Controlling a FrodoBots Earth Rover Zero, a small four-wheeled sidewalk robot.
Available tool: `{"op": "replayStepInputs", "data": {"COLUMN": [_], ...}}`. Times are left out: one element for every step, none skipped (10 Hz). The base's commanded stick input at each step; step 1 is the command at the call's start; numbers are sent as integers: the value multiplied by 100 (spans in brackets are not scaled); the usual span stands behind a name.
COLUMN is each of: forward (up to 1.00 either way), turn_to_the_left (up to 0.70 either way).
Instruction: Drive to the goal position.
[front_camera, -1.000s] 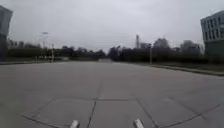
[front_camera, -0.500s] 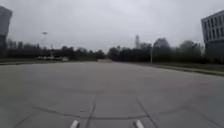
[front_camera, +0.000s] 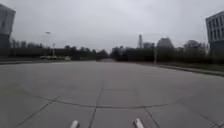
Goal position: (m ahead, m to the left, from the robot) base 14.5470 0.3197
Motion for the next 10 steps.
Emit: {"op": "replayStepInputs", "data": {"forward": [100,100,100,100,100,100,100,100,100,100], "turn_to_the_left": [20,0,0,0,0,0,0,0,0,0]}}
